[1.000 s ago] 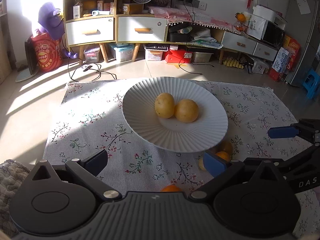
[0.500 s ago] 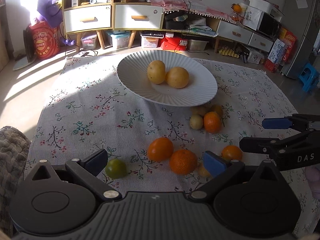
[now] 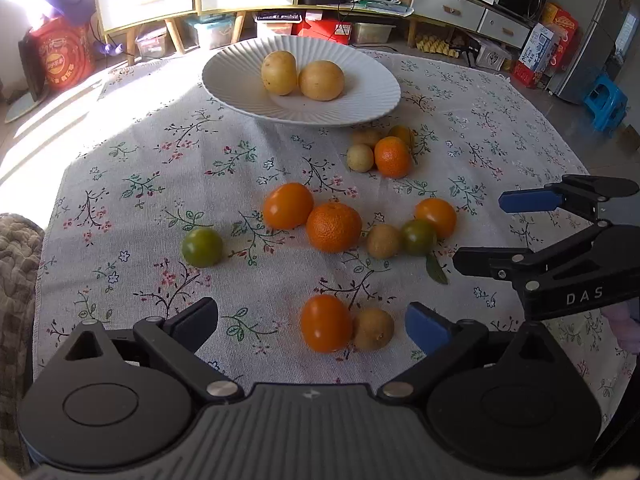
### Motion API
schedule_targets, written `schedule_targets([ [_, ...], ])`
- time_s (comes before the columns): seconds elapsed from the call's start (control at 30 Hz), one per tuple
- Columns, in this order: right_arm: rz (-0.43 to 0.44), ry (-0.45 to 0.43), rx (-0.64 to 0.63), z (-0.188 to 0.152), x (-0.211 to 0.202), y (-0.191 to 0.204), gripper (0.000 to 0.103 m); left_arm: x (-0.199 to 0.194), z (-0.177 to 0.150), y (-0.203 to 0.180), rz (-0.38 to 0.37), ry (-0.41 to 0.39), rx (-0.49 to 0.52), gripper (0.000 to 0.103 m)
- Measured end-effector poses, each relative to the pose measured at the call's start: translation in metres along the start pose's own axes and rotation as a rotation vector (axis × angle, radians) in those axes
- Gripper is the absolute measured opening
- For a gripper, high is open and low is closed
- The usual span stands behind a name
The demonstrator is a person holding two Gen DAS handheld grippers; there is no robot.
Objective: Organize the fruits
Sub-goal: 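Withdraw both tools from the plate back toward the loose fruit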
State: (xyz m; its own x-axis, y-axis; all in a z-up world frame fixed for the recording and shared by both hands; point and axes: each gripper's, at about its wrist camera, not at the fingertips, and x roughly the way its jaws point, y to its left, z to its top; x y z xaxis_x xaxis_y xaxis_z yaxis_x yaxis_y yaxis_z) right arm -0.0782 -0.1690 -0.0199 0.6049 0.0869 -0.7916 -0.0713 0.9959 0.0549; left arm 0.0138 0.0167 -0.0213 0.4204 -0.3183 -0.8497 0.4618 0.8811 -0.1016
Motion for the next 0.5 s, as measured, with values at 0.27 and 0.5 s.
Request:
schedule_targets([
  [0.27, -0.033, 0.059, 0.019, -0.0036, 0.0062, -0.0054, 0.074, 0.0023, -0.0016, 0.004, -0.023, 0.035, -0.046, 0.07],
  [0.5, -0.053, 0.078, 0.025, -0.0031, 0.0108, -0.0068, 0.057, 0.0009, 0.0006, 0.0089, -0.04, 0.035, -0.082, 0.047],
])
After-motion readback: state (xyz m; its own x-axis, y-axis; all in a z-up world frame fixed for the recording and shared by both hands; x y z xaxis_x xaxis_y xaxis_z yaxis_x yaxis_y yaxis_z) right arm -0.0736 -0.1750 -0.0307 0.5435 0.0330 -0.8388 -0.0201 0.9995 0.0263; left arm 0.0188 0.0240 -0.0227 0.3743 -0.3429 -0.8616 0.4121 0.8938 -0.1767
